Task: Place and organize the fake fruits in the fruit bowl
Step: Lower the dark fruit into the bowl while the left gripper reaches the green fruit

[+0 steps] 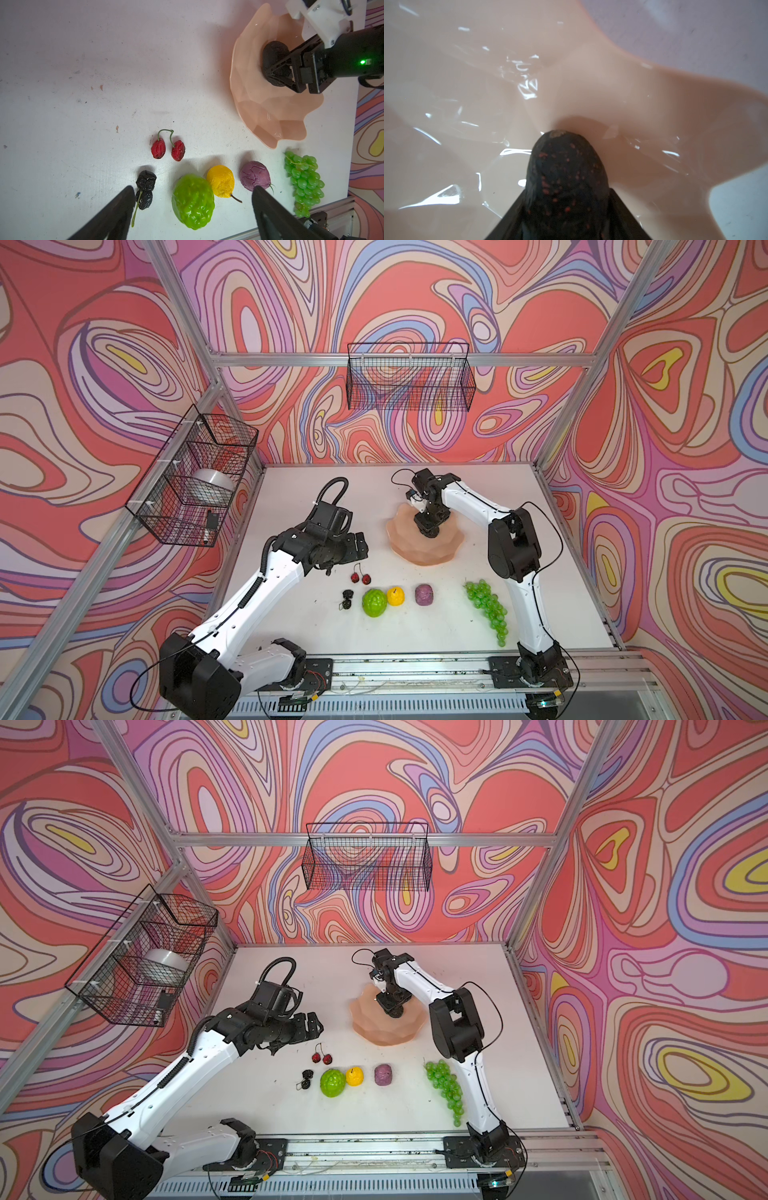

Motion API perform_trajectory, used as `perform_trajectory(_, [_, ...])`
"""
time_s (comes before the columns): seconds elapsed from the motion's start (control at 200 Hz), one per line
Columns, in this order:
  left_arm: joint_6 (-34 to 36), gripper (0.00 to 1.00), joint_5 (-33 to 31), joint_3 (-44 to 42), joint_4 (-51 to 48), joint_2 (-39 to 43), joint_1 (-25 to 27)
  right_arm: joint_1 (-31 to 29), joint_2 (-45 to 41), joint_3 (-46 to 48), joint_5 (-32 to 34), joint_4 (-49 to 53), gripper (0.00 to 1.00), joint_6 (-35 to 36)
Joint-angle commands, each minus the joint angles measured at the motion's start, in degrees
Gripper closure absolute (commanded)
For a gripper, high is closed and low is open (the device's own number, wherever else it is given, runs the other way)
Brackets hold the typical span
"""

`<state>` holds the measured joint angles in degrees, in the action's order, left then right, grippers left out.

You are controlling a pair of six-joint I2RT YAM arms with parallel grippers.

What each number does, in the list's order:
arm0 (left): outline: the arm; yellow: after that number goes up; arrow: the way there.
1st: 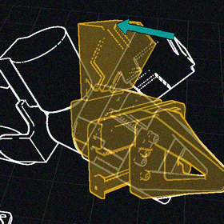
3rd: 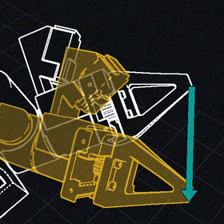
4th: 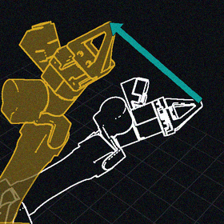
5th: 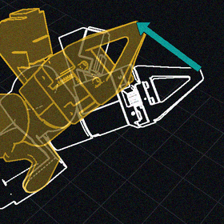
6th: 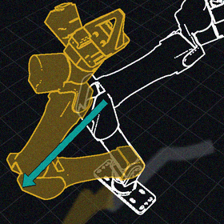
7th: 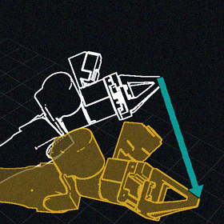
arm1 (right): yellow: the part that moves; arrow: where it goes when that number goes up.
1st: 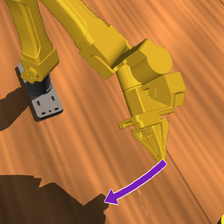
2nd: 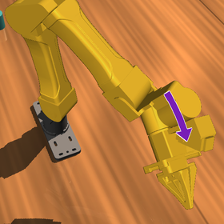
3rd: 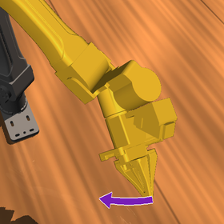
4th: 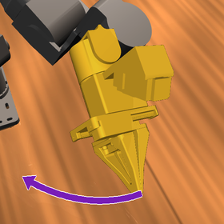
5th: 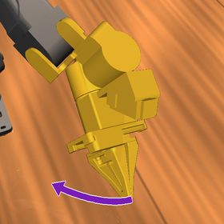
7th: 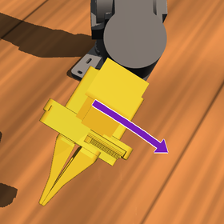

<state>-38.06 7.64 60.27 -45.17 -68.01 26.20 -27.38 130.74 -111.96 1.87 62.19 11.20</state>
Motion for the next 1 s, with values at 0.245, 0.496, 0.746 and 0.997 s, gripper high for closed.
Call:
perform_trajectory(0.245, [2.79, 0.0, 3.23, 0.8, -8.17, -2.94, -0.27, 0.07, -3.73, 1.04, 0.83, -2.4, 0.18, -0.97])
perform_trajectory(0.496, [2.85, 0.01, 9.72, -1.94, -11.09, -3.7, 2.13, -0.21, -11.34, -2.38, 0.22, -0.48, 0.16, -2.3])
perform_trajectory(0.746, [-1.94, 0.0, 7.9, -5.93, -10.86, -4.36, 10.82, -2.51, -22.95, 8.53, 1.54, -7.05, 0.17, -7.2])
perform_trajectory(0.997, [-5.0, 0.0, 5.78, -6.68, -7.31, -9.63, 15.61, -2.51, -31.83, 19.41, -3.87, -16.41, 0.18, -12.67])
